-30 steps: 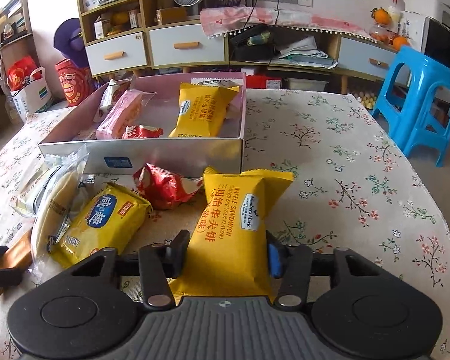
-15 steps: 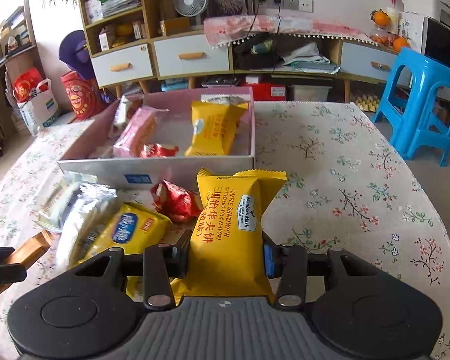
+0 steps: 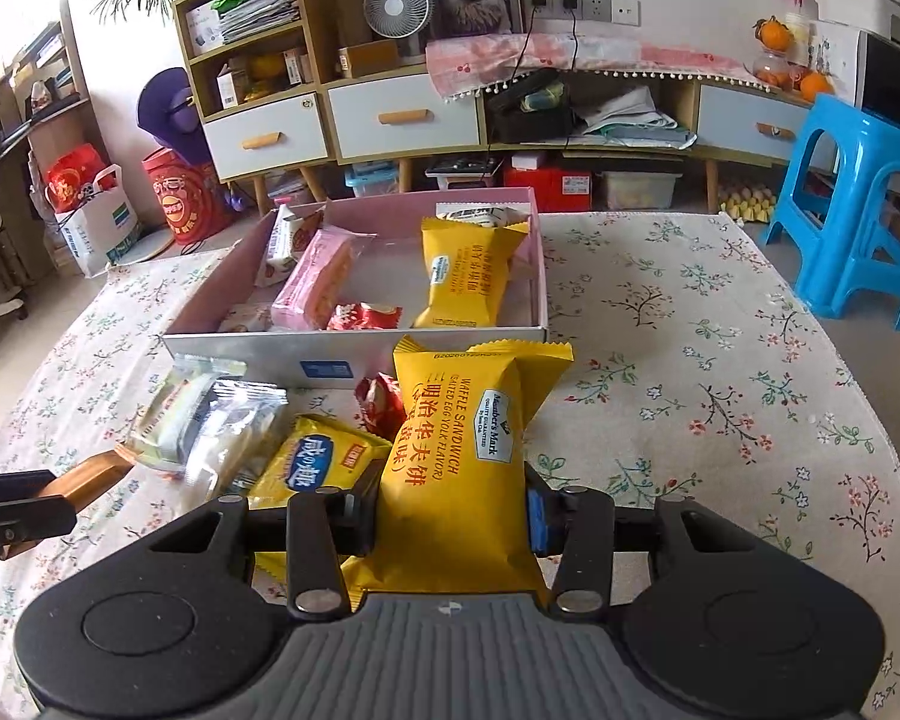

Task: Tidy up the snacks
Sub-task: 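Carry the gold bar with the left tool while the right tool carries the yellow bag into the box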

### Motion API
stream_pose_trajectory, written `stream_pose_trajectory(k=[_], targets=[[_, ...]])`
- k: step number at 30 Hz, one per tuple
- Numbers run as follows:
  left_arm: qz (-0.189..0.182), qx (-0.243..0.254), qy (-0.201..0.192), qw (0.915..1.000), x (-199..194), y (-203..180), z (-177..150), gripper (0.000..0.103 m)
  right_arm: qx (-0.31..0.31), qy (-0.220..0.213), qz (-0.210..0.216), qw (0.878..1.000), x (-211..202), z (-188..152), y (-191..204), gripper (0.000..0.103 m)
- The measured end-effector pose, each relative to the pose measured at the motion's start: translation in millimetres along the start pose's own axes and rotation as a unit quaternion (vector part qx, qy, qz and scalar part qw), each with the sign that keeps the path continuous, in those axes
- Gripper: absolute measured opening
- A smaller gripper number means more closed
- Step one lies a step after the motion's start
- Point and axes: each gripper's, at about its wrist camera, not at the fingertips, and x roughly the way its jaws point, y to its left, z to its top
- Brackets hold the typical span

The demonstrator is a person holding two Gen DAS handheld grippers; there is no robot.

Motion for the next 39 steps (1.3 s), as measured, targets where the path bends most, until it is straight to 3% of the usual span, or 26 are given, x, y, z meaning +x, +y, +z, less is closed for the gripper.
stream_pose_trajectory(k=[24,33,39], targets=[[0.002,-0.016,-0.034,0.9993,-4,-16,41,0.030,0.041,0.028,0.036,0.998,7,37,27,0.034],[0.009,-0.044,-0.031,0.9985,15,-6,58,0.030,0.102,0.032,0.066,0.992,19,62,16,0.034],[0.040,-0.039,-0.029,0.9980,44,5,80,0.030,0.109,0.014,0.084,0.990,37,75,5,0.034]])
